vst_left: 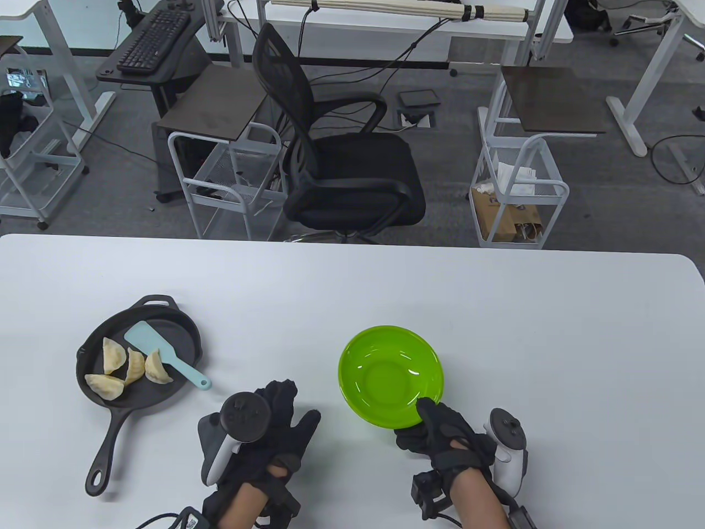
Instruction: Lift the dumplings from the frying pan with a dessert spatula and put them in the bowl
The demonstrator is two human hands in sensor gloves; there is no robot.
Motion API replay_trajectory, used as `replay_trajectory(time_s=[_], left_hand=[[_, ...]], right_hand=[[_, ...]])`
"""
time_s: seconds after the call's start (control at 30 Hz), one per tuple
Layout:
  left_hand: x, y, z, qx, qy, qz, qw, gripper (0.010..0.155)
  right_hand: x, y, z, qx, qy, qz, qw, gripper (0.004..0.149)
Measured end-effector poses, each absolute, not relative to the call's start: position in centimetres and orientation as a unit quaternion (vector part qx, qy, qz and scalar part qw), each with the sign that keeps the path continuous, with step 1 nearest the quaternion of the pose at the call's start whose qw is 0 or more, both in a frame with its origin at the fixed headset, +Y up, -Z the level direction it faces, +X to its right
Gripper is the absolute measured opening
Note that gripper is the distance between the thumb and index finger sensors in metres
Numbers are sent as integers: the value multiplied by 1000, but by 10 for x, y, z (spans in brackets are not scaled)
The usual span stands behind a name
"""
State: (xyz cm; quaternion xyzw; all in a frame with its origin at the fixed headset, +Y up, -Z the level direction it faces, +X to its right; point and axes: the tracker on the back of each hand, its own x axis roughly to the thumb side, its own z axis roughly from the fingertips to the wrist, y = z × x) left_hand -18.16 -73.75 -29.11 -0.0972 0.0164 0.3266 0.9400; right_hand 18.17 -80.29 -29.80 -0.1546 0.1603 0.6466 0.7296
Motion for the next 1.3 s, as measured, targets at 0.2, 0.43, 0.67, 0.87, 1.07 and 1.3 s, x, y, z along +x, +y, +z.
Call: replay_trajectory(time_s=[0.2,0.43,0.67,0.87,1.07,1.3], left_hand=[[-181,-736,-290,-94,13,320,943,84],[-182,-737,-290,-104,17,310,945,83],[-184,-735,-288,-103,24,310,945,82],[-184,-734,-288,-107,24,305,946,82],[-184,-734,-288,-110,24,299,948,81],[-183,-732,-287,-111,24,298,948,81]], right_hand=[[199,-813,-308,-218,139,621,740,64],[217,-817,-324,-292,89,584,753,64],[231,-819,-347,-330,75,561,755,65],[241,-816,-358,-357,60,553,751,64],[249,-820,-360,-377,50,540,751,66],[252,-821,-357,-384,37,526,758,67]])
